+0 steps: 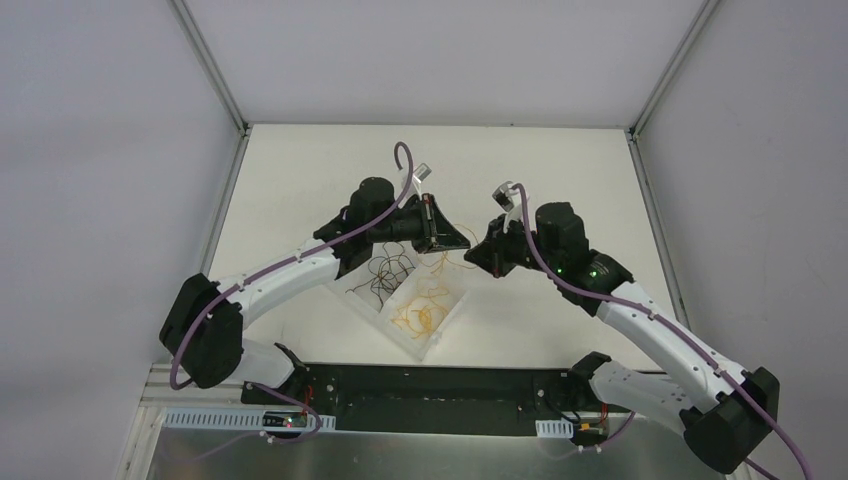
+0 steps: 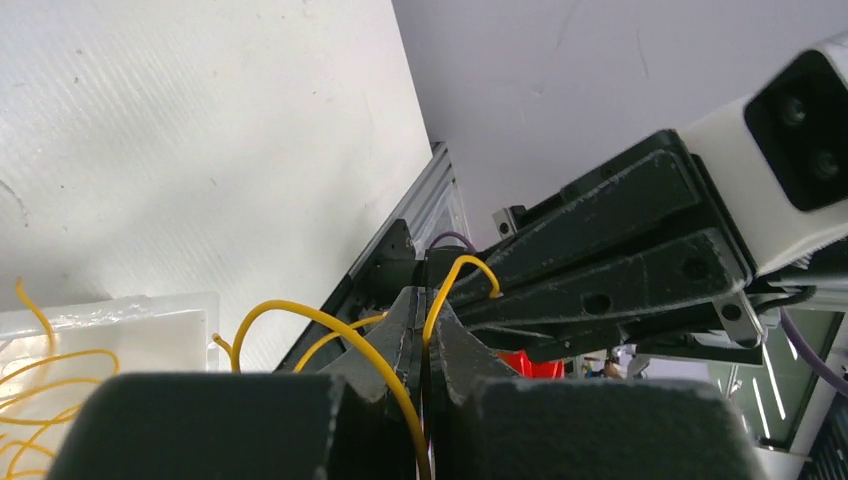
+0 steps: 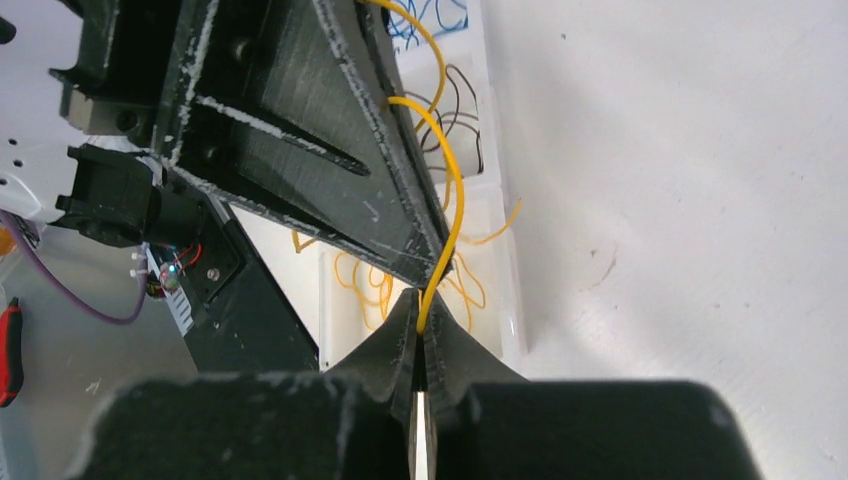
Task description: Untangle the cables
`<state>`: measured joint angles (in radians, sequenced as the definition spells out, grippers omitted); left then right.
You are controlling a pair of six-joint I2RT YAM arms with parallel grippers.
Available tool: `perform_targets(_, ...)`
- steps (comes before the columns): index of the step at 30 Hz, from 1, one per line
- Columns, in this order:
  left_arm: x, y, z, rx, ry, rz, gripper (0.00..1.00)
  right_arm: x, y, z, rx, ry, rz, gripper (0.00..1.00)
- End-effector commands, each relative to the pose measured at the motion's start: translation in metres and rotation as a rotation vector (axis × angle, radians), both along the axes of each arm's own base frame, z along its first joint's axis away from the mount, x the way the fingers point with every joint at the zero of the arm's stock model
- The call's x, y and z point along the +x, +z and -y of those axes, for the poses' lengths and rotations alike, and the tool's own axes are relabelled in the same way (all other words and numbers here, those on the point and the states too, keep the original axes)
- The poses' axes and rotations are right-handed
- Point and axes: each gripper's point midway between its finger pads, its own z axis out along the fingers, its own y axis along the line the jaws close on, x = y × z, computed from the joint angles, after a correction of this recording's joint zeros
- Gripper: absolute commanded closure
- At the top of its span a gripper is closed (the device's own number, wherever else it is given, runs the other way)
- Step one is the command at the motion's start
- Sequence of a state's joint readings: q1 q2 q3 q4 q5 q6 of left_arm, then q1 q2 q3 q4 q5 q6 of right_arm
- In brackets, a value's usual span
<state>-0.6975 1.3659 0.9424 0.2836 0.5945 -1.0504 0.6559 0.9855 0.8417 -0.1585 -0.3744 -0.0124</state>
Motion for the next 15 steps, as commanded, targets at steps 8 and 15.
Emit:
perform_targets(8,-0.012,-0.006,0.026,-0.033,-0.074,-0.034,1.00,-0.008,-0.007,0.012,-0.018,-0.026,-0.019,1.00)
perform_targets(15,-0.015,-0.052,-0.011,0.127,-0.066,-0.022,0.72,0.000,-0.024,0.013,-0.034,-0.080,-0.058,1.00)
